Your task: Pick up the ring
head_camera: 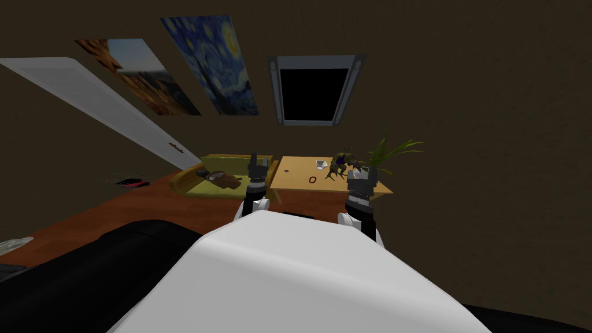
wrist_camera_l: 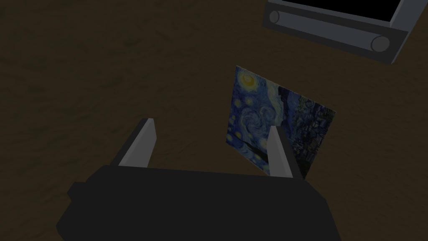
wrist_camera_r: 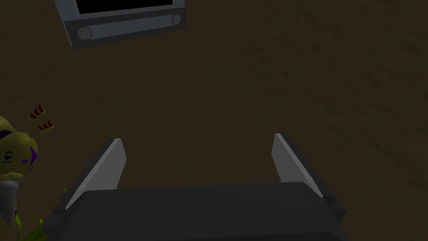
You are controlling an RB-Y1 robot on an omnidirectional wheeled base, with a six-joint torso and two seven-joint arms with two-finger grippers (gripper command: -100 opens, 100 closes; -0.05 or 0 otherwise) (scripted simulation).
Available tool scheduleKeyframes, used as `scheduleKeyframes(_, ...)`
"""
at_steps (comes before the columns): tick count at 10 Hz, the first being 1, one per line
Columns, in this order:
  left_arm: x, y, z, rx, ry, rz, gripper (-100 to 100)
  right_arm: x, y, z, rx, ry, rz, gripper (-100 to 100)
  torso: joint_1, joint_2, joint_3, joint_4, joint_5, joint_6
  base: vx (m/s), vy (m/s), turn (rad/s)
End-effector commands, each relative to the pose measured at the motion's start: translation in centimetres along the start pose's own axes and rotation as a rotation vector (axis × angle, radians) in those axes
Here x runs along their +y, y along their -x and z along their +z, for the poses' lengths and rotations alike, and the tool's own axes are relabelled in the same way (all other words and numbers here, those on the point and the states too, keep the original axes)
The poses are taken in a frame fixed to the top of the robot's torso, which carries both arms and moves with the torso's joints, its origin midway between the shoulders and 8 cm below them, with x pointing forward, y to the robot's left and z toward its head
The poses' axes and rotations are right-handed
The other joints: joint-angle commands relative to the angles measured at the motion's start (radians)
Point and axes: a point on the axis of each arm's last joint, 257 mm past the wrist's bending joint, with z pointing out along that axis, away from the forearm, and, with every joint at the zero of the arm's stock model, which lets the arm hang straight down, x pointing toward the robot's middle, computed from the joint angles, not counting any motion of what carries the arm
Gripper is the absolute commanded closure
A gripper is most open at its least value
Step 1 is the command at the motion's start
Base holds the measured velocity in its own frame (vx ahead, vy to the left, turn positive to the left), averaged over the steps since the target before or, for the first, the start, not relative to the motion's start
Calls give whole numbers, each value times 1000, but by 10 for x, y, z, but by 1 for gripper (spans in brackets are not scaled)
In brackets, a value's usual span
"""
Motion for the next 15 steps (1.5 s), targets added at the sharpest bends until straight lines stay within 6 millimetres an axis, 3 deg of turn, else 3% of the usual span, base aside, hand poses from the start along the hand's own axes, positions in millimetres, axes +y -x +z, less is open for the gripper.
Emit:
scheduleKeyframes(1,0,0,0,0,0,0,0,-8,-3,-1,32,-16,-38,-100,0,0,0,0,0,0,0,17,6)
scheduleKeyframes(4,0,0,0,0,0,0,0,-35,-9,-5,100,-69,-155,-100,3,-1,0,0,1,0,8,50,10)
scheduleKeyframes(11,0,0,0,0,0,0,0,-75,-10,-14,169,-136,-361,-100,4,-1,0,0,1,0,8,50,9)
scheduleKeyframes(14,0,0,0,0,0,0,0,-106,-7,-23,219,-186,-487,-100,4,-1,0,0,1,0,14,64,15)
scheduleKeyframes(15,0,0,0,0,0,0,0,-106,-7,-23,222,-183,-514,-100,4,-1,-1,0,1,0,17,52,8)
